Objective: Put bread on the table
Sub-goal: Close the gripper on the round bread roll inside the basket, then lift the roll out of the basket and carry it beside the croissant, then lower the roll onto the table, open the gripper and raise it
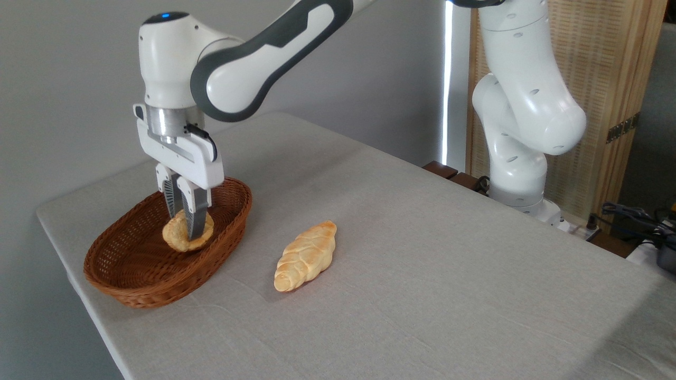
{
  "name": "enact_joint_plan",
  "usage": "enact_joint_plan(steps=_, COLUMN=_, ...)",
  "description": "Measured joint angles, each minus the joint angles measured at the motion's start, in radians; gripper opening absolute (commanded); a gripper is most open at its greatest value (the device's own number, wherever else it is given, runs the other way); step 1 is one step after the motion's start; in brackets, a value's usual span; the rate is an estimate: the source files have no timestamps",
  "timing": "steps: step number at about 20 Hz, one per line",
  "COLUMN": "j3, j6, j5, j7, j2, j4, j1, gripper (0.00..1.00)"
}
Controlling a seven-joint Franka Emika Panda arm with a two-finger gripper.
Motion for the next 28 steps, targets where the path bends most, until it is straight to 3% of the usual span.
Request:
enact_joint_plan(steps=8, j3=0.006, j6=0.0, j5=-0.007, j7=-0.029, j2=-0.07, j4=0.002, j1=0.005, gripper=0.39)
enact_joint_plan(steps=11, j3=0.033, j6=-0.001, j5=-0.007, j7=-0.038, j2=-0.101, j4=0.003, j1=0.006, gripper=0.45)
enact_joint_plan(steps=14, j3=0.076, j6=-0.075, j5=-0.007, j7=-0.024, j2=-0.143, j4=0.003, j1=0.008, gripper=0.45)
enact_joint_plan(steps=17, j3=0.143, j6=-0.153, j5=-0.007, j7=0.079, j2=-0.171, j4=0.0, j1=0.009, gripper=0.46)
enact_joint_plan(steps=20, j3=0.216, j6=-0.177, j5=-0.007, j7=0.187, j2=-0.177, j4=-0.023, j1=0.011, gripper=0.58)
enact_joint_plan(steps=26, j3=0.319, j6=-0.178, j5=-0.007, j7=0.346, j2=-0.171, j4=-0.122, j1=0.013, gripper=0.59)
enact_joint_plan(steps=27, j3=0.329, j6=-0.178, j5=-0.007, j7=0.362, j2=-0.168, j4=-0.133, j1=0.013, gripper=0.63)
enact_joint_plan(steps=28, j3=0.334, j6=-0.178, j5=-0.007, j7=0.371, j2=-0.165, j4=-0.142, j1=0.013, gripper=0.83)
